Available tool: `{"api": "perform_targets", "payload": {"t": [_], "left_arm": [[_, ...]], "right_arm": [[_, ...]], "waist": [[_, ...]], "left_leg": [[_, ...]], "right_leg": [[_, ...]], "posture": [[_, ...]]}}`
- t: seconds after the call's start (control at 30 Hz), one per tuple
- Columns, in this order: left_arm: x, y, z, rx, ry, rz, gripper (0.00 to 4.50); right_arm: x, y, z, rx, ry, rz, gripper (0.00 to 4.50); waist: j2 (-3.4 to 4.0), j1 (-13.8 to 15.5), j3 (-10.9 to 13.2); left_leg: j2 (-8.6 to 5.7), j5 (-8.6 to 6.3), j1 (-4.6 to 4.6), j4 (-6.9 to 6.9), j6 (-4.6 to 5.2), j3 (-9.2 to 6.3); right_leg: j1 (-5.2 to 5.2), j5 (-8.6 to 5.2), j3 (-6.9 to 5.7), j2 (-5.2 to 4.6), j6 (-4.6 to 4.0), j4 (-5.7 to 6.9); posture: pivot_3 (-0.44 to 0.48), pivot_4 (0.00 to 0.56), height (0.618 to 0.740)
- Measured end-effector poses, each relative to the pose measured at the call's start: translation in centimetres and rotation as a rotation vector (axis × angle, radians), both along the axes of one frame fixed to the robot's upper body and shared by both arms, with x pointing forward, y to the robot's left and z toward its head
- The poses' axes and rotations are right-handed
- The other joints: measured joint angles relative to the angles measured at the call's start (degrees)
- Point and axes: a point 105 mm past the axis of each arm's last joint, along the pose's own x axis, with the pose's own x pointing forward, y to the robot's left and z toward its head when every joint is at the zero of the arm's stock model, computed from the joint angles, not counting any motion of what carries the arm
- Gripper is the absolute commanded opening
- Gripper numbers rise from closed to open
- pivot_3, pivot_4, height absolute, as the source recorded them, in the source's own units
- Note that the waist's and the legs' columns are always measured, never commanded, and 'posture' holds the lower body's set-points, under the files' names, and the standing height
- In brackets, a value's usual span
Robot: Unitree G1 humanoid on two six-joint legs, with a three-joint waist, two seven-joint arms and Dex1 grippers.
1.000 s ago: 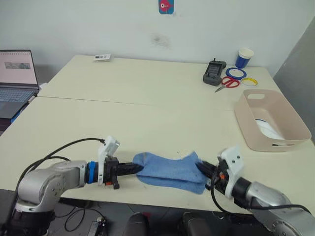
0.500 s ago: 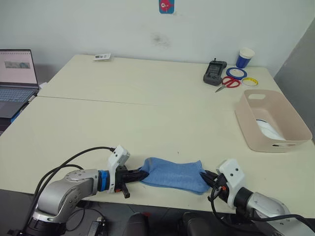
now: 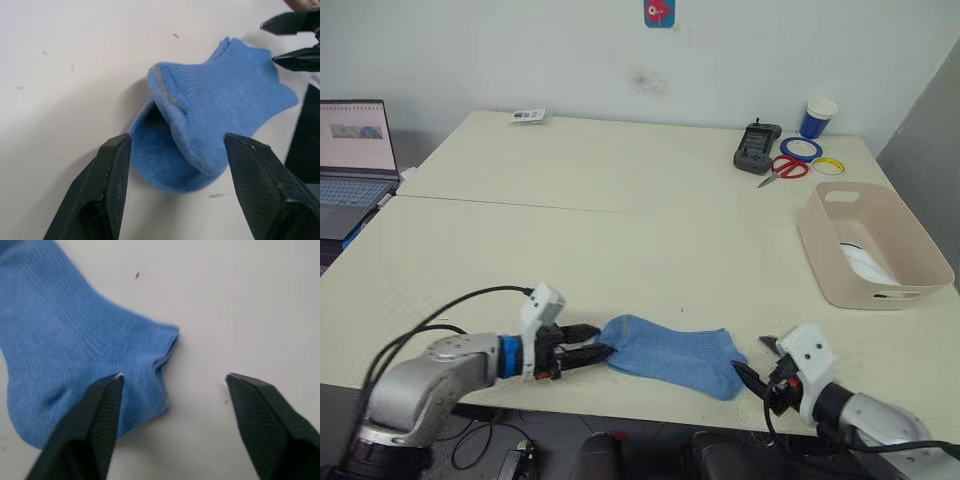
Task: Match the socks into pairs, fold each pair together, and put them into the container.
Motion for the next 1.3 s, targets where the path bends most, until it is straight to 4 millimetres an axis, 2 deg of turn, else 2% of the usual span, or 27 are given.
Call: {"api": "perform_targets", "payload": {"t": [0.13,0.23,0.33,0.47,0.57,0.6,0.73,0.93,1.07,1.17,1.2,1.3], "left_arm": [[0.9,0.8,3.1,-0.038,-0.041,-0.035,2.85],[1.2,-0.8,4.4,-0.044,-0.103,-0.154,2.28],[1.5,-3.3,3.9,-0.009,-0.166,-0.289,1.3],[2.2,-6.7,1.8,0.038,-0.218,-0.428,0.02],[3.5,-7.4,0.0,0.13,-0.26,-0.476,0.0],[4.0,-7.5,-0.5,0.155,-0.27,-0.482,0.0],[4.8,-7.2,-2.9,0.262,-0.267,-0.512,0.0],[4.4,-6.0,-3.0,0.325,-0.296,-0.553,0.0],[3.8,-5.5,-3.2,0.317,-0.309,-0.545,0.0],[3.7,-5.4,-2.8,0.263,-0.308,-0.511,0.0],[3.7,-5.7,-2.0,0.209,-0.312,-0.498,0.0],[2.6,-6.6,0.4,0.137,-0.329,-0.558,0.0]], "right_arm": [[0.5,1.1,1.7,-0.007,-0.055,0.087,4.36],[1.1,2.5,2.6,0.007,-0.097,0.144,3.78],[1.2,4.1,2.1,0.018,-0.073,0.222,2.71],[1.8,5.5,0.0,-0.002,0.0,0.287,1.29],[2.3,5.9,-1.6,-0.035,0.044,0.311,0.21],[2.5,6.0,-2.0,-0.045,0.054,0.319,0.05],[2.7,6.1,-3.6,-0.105,0.092,0.356,0.05],[3.7,4.6,-3.5,-0.17,0.055,0.294,0.05],[5.3,2.3,-2.8,-0.195,0.005,0.172,0.05],[5.0,1.9,-1.6,-0.135,-0.032,0.158,0.05],[4.2,2.6,-0.6,-0.09,-0.052,0.203,0.05],[2.0,4.2,0.7,-0.046,-0.058,0.325,0.05]], "waist": [[-0.01,0.03,0.0],[-0.01,0.31,0.01],[-0.01,0.54,0.01],[-0.01,0.57,0.01],[-0.01,0.5,0.01],[-0.01,0.53,0.01],[-0.01,0.5,0.01],[0.03,0.49,-0.06],[0.03,0.48,-0.07],[0.04,0.51,-0.05],[0.05,0.51,-0.02],[0.04,0.5,-0.01]], "left_leg": [[-0.03,0.0,-0.03,0.01,0.0,0.04],[-0.04,0.0,-0.05,0.01,0.0,0.02],[-0.07,0.0,-0.06,0.02,0.0,0.03],[-0.08,0.0,-0.11,0.08,0.01,0.01],[-0.07,0.0,-0.11,0.11,0.01,0.0],[-0.06,0.0,-0.12,0.12,0.01,-0.01],[-0.03,0.0,-0.16,0.16,0.02,-0.02],[0.06,0.0,-0.03,0.17,0.01,-0.04],[0.08,-0.01,0.1,0.16,0.02,-0.01],[0.09,0.0,0.06,0.14,0.02,-0.06],[0.1,0.0,-0.01,0.14,0.01,-0.1],[0.09,0.0,-0.09,0.19,0.01,-0.15]], "right_leg": [[0.01,0.0,0.03,-0.01,0.0,-0.08],[0.01,0.0,0.01,-0.01,0.0,-0.08],[0.03,0.0,0.03,0.0,0.0,-0.08],[0.0,0.01,0.04,0.08,0.0,-0.08],[-0.03,0.01,0.07,0.29,-0.01,-0.04],[-0.04,0.01,0.07,0.32,-0.01,-0.02],[-0.1,0.01,0.07,0.45,-0.01,0.01],[0.07,0.01,0.07,0.39,-0.01,0.04],[0.19,0.01,0.1,0.33,0.0,0.03],[0.15,0.01,0.05,0.35,0.0,0.04],[0.1,0.01,0.01,0.36,-0.01,0.05],[0.09,0.01,-0.03,0.39,0.0,0.04]], "posture": [[0.0,0.15,0.725],[0.0,0.15,0.725],[0.0,0.15,0.725],[0.0,0.15,0.725],[0.0,0.15,0.725],[0.0,0.15,0.725],[0.0,0.15,0.725],[0.0,0.15,0.725],[0.0,0.15,0.725],[0.0,0.15,0.725],[0.0,0.15,0.725],[0.0,0.15,0.725]]}}
